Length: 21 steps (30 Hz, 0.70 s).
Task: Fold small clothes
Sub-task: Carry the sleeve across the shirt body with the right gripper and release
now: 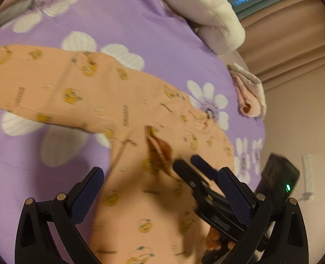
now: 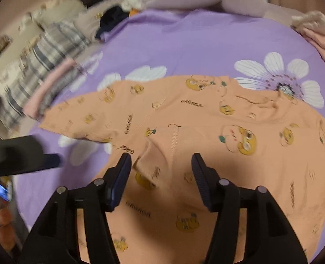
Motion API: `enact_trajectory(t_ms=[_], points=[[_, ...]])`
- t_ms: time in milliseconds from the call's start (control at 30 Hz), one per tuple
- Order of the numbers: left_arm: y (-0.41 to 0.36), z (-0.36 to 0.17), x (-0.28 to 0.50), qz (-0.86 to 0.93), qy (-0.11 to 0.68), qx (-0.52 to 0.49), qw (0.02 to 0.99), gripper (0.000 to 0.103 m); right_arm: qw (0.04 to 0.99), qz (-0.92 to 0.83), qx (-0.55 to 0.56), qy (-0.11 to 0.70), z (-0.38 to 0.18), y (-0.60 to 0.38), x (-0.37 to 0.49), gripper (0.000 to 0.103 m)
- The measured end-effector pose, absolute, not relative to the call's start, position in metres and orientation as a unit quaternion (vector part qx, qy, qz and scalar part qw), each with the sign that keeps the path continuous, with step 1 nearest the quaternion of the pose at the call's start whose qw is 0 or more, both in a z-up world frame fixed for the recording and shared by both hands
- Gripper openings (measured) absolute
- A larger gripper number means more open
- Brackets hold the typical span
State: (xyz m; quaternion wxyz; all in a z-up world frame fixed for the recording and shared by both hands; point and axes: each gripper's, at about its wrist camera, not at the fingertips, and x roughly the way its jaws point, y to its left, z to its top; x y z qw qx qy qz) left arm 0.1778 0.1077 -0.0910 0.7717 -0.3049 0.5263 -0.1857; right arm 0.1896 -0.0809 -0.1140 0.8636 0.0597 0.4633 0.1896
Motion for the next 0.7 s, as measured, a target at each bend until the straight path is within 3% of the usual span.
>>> enact_trajectory(t_ms=[233, 367, 467, 567, 633, 700], points=[[0.075, -0.108, 0.196, -0.240, 0.541, -0.338, 0.731, 0.102, 0.867, 0.175, 0.165, 0.436, -0.106, -0.155, 0.139, 0.063], [0.062, -0.121, 0.208, -0.243, 0.548, -0.349, 0.721, 0.090, 0.865, 0.165, 0.204, 0.427, -0.110, -0.184, 0.106, 0.064], [0.052, -0.131, 0.216, -0.234, 0.558, -0.338, 0.720, 0.070, 0.864, 0.159, 0.219, 0.424, -0.112, -0.198, 0.088, 0.064], [0.047, -0.139, 0.221, -0.213, 0.569, -0.322, 0.726, 0.041, 0.864, 0.153, 0.234, 0.419, -0.114, -0.211, 0.075, 0.064], [0.048, -0.143, 0.222, -0.193, 0.572, -0.315, 0.732, 0.011, 0.863, 0.148, 0.242, 0.418, -0.114, -0.218, 0.068, 0.064], [0.053, -0.140, 0.218, -0.176, 0.563, -0.309, 0.746, 0.008, 0.862, 0.148, 0.244, 0.419, -0.115, -0.221, 0.064, 0.064]])
